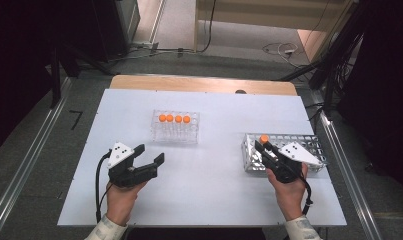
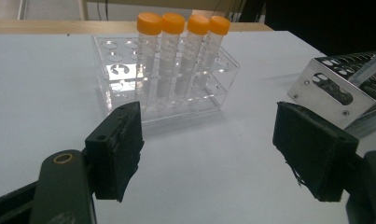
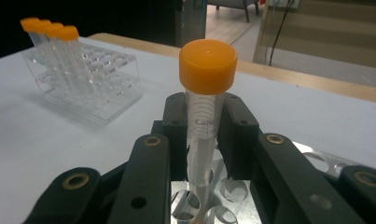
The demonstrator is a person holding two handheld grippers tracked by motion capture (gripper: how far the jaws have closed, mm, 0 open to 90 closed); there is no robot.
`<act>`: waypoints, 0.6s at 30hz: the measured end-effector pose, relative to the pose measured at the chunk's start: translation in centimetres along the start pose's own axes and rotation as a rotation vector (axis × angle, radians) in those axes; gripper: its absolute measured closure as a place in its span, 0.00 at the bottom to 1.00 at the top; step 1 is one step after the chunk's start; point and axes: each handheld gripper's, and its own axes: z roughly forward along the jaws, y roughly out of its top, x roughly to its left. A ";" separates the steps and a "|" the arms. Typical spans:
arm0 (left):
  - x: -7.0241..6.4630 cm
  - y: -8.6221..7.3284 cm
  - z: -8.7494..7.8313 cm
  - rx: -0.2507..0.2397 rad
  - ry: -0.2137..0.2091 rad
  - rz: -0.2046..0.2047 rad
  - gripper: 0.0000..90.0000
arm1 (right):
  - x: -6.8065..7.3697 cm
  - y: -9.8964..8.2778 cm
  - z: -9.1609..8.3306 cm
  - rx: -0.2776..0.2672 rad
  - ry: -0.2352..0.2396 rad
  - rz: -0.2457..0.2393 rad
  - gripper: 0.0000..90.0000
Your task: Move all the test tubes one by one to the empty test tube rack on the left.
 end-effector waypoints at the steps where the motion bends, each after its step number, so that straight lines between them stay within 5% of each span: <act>1: 0.0 0.0 0.0 0.000 0.001 0.001 0.27 | 0.0 0.3 -0.3 -0.006 0.001 -0.002 0.80; 8: 0.0 0.1 -0.1 -0.004 -0.005 0.002 0.27 | 0.5 2.1 -2.2 -0.049 0.021 -0.006 0.80; 18: -0.3 0.2 -0.1 -0.006 -0.014 0.005 0.27 | 2.6 2.3 -2.2 -0.010 0.105 -0.021 0.80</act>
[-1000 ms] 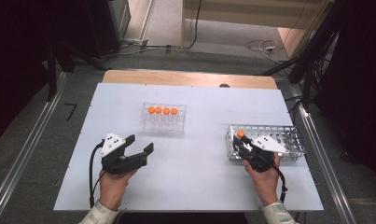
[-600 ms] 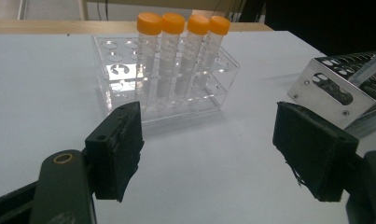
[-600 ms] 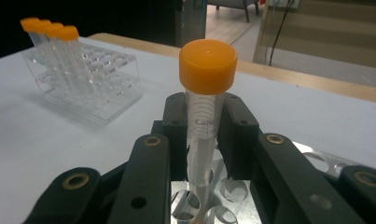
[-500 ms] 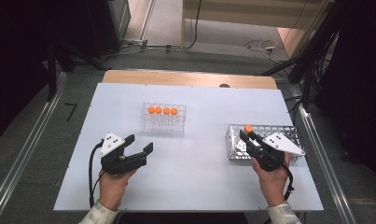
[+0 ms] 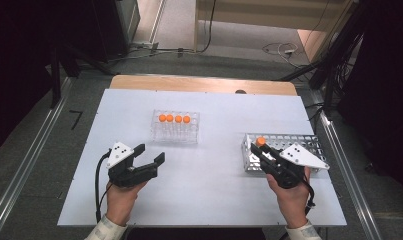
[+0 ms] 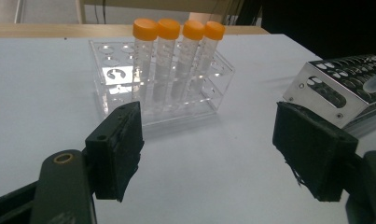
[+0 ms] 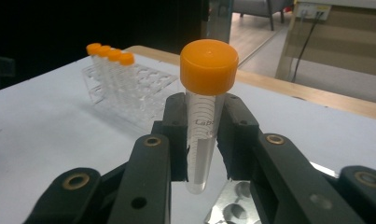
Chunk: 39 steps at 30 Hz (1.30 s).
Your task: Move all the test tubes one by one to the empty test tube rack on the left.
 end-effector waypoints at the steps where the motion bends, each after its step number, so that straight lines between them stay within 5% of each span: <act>1: -0.1 0.0 0.0 0.001 -0.002 -0.002 0.27 | 0.2 -0.1 0.1 0.007 0.009 -0.001 0.80; 22: -2.3 0.3 0.4 0.000 -0.071 0.036 0.28 | 5.9 -1.4 3.5 0.109 0.172 -0.088 0.80; 39: -8.6 1.4 2.0 -0.005 -0.240 0.204 0.46 | 9.8 -1.7 5.8 0.160 0.263 -0.141 0.80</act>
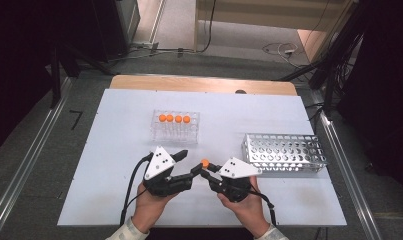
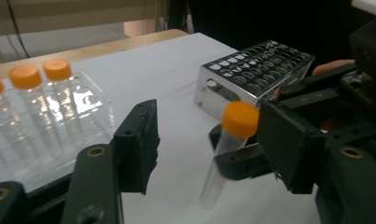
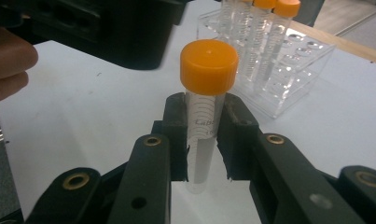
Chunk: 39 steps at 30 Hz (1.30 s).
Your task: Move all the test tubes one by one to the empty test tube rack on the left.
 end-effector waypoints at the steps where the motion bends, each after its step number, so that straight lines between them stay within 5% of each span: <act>1: -0.2 0.0 0.2 0.000 -0.005 0.006 0.47 | 0.1 0.0 0.1 0.001 0.002 -0.003 0.80; 7: -0.7 0.0 0.8 0.020 -0.035 0.024 0.57 | 0.3 0.0 0.2 0.004 0.008 -0.006 0.80; 23: -0.9 -0.2 1.2 0.033 -0.035 0.058 0.78 | 0.3 0.1 0.1 -0.007 0.010 0.003 0.79; 31: 0.3 0.8 -0.1 0.014 -0.015 0.025 0.78 | -0.4 0.2 -0.7 -0.009 0.024 0.076 0.38; 39: 2.0 1.8 -2.4 -0.004 0.054 0.005 0.78 | -1.8 -0.3 -2.6 -0.025 -0.007 0.113 0.30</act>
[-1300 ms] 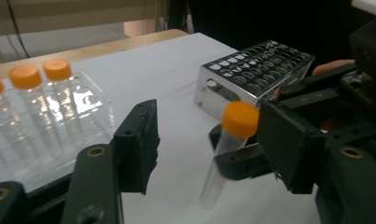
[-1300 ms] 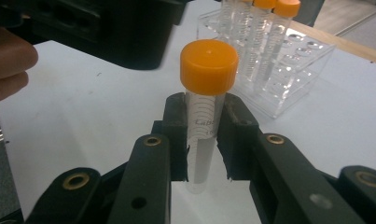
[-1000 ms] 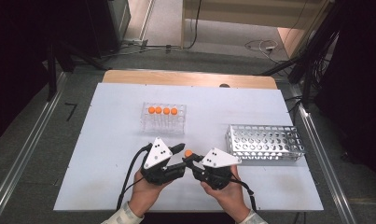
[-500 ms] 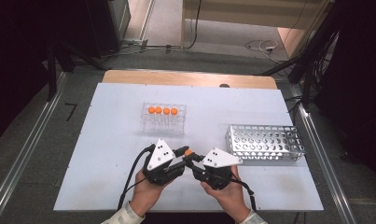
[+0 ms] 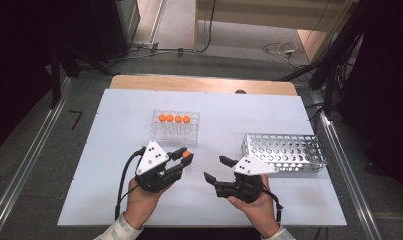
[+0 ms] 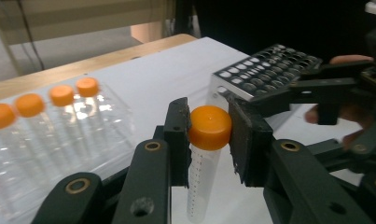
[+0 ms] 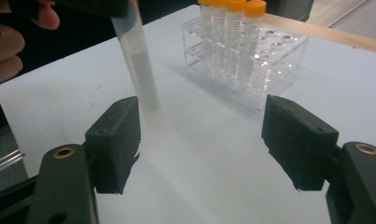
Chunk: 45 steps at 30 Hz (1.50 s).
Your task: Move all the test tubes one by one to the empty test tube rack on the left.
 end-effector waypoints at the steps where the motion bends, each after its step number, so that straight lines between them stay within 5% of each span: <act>1: 0.4 0.1 -0.2 -0.005 0.004 -0.016 0.78 | -0.2 0.0 -0.2 -0.003 -0.004 0.001 0.29; 18: 5.4 2.0 -0.6 -0.017 0.133 -0.070 0.78 | -3.0 -1.0 -2.7 -0.019 -0.074 0.048 0.27; 45: 11.4 4.1 1.5 -0.023 0.283 -0.135 0.78 | -4.1 -1.5 -3.7 -0.026 -0.101 0.076 0.27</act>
